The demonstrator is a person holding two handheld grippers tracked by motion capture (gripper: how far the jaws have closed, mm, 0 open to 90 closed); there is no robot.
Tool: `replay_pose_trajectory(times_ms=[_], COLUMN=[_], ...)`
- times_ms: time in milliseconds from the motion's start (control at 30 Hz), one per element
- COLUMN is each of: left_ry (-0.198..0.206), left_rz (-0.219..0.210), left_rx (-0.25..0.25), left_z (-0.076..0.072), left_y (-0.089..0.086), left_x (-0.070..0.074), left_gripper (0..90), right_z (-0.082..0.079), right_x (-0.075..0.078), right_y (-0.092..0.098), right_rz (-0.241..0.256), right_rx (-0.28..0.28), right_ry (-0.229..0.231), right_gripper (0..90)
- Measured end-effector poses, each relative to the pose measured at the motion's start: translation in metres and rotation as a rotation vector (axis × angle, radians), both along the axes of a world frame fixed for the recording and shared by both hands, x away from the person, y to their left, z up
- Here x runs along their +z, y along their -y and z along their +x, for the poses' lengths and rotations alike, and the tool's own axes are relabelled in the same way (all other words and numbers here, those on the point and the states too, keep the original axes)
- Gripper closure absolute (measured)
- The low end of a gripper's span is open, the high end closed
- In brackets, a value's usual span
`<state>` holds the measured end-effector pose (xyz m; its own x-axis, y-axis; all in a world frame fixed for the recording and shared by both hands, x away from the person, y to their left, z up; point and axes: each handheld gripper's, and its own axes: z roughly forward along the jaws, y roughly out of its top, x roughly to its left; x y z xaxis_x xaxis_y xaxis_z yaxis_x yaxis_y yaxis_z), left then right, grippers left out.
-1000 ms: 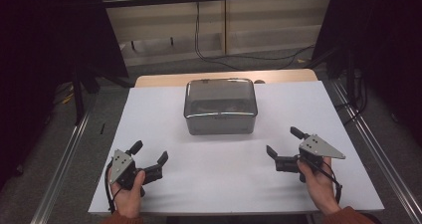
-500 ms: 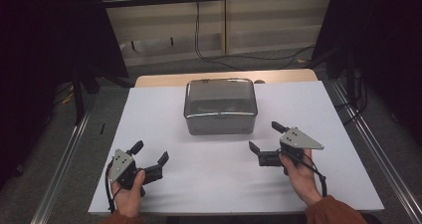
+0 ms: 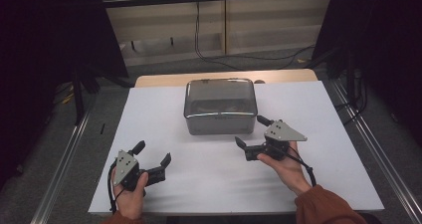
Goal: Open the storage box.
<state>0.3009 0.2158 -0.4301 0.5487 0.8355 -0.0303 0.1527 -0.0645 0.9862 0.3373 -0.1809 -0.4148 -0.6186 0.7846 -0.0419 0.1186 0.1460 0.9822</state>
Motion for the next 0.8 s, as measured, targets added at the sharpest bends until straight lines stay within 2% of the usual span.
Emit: replay_pose_trajectory(times_ms=[167,200,233,300,333,467,533,633,667,733,800], left_ry=[0.000,0.004,0.007,0.005,0.002,0.002,-0.005,-0.011,-0.011,-0.012,-0.012], left_rz=[0.005,0.011,0.015,0.016,0.015,0.015,0.014,0.012,0.008,0.007,0.011], left_rx=[-0.004,-0.008,-0.012,-0.013,-0.010,-0.002,0.005,0.011,0.011,0.010,0.008], left_z=[-0.001,-0.001,-0.001,-0.001,-0.001,0.000,0.002,0.003,0.003,0.004,0.004], left_y=[0.002,0.003,0.004,0.004,0.003,0.002,0.000,-0.002,-0.001,-0.001,-0.001], left_x=[0.001,0.001,0.001,0.001,0.000,-0.001,-0.001,-0.002,-0.002,-0.002,-0.002], left_gripper=[2.8,2.8,2.8,2.8,2.8,2.8,2.8,2.8,2.8,2.8,2.8], right_z=[0.006,0.007,0.009,0.010,0.011,0.016,0.018,0.021,0.023,0.023,0.024], right_x=[0.003,0.003,0.005,0.006,0.008,0.014,0.017,0.017,0.017,0.016,0.015], right_y=[-0.008,-0.011,-0.017,-0.020,-0.026,-0.035,-0.038,-0.041,-0.043,-0.044,-0.050], right_rz=[-0.010,-0.029,-0.070,-0.083,-0.107,-0.180,-0.241,-0.258,-0.293,-0.310,-0.385], right_rx=[0.009,0.010,0.015,0.019,0.033,0.019,0.013,0.012,0.012,0.010,0.010], right_ry=[0.004,0.013,0.036,0.039,0.055,0.101,0.143,0.160,0.177,0.185,0.226], right_gripper=[0.0,0.1,0.5,1.1,2.4,2.8,3.2,4.0,4.7,5.5,7.1])
